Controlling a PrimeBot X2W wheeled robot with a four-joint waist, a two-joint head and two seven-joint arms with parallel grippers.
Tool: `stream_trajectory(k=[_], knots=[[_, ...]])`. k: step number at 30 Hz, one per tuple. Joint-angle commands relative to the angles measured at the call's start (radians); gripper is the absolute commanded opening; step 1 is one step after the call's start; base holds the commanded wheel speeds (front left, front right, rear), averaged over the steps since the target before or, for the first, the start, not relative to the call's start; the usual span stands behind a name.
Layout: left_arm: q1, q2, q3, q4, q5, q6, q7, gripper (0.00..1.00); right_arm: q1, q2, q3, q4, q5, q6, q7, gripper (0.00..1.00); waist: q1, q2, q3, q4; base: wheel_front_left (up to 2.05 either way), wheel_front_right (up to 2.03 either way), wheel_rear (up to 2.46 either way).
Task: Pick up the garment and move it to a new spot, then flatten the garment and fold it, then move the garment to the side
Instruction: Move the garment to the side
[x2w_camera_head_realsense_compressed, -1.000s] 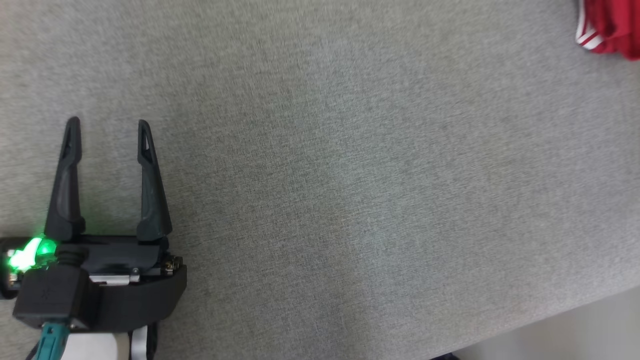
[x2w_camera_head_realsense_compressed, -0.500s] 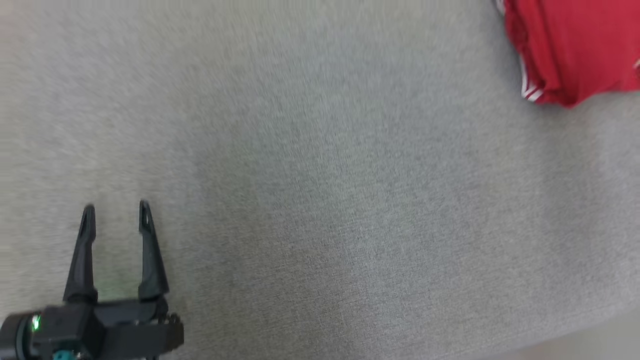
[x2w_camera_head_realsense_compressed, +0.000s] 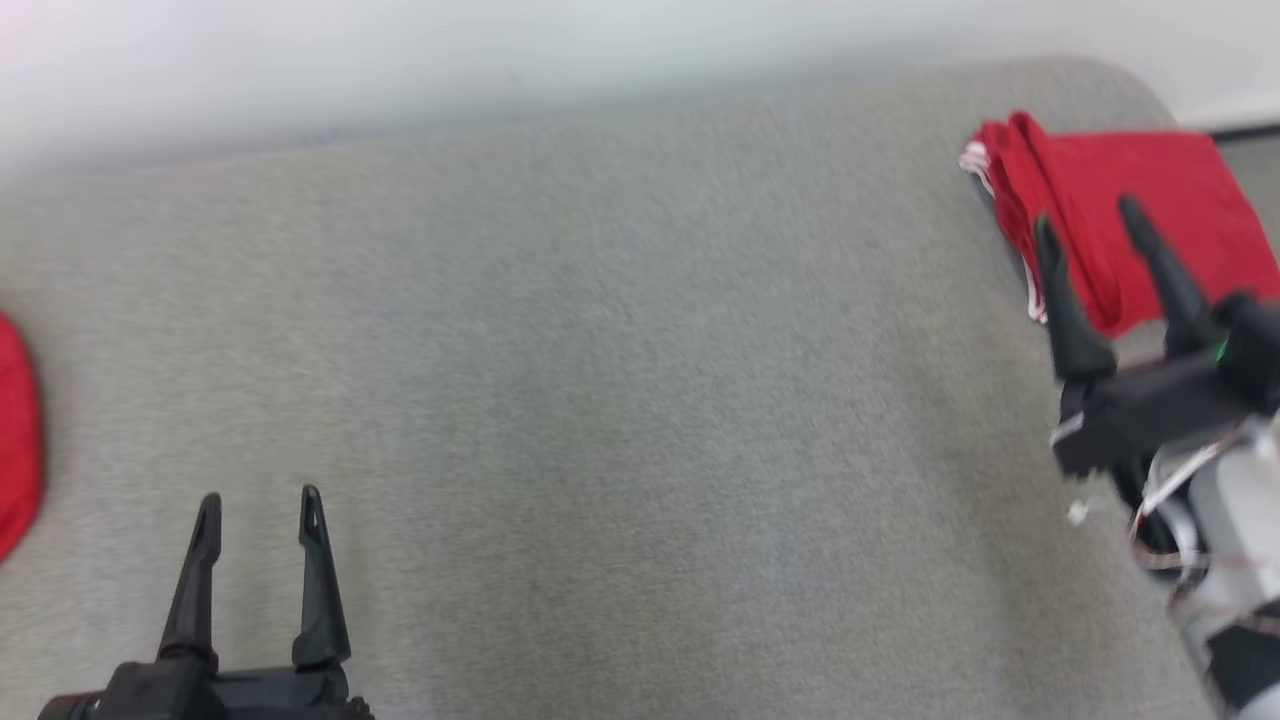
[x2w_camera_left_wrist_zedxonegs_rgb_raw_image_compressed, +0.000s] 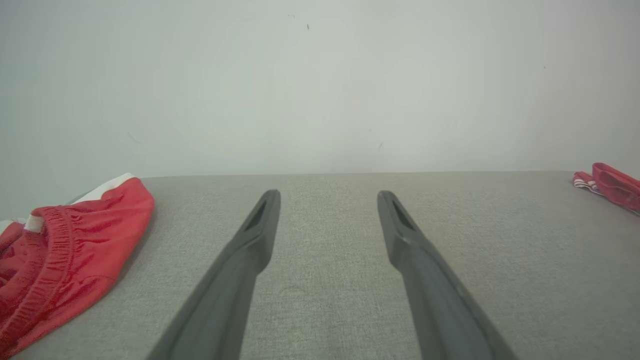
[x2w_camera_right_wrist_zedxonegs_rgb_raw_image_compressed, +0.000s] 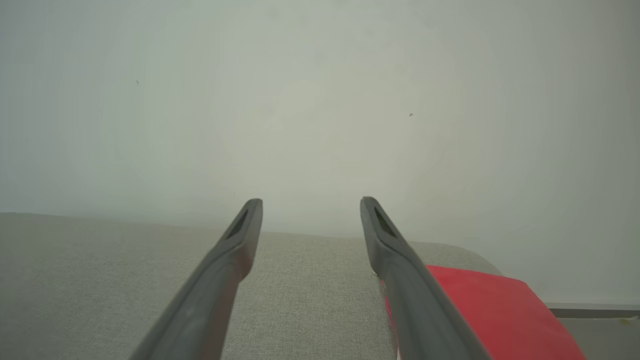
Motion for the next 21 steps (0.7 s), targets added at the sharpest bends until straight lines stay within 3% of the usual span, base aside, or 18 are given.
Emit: stream_trajectory(k=[1,21], knots=[[0.020,-0.005,0.008,0.015,-0.002,-0.010,0.000,1.00,0.072,0.025,-0.029,-0.032,-0.014,-0.003,-0.001,1.00,0.0001,0.0000,-0.085,0.067,0.00,0.00,0.00],[0.057,-0.018,0.038,0.116,-0.009,-0.044,0.000,1.00,0.538,0.218,-0.166,-0.246,-0.065,-0.003,-0.001,1.00,0.0001,0.0000,-0.188,0.096,0.00,0.00,0.00]])
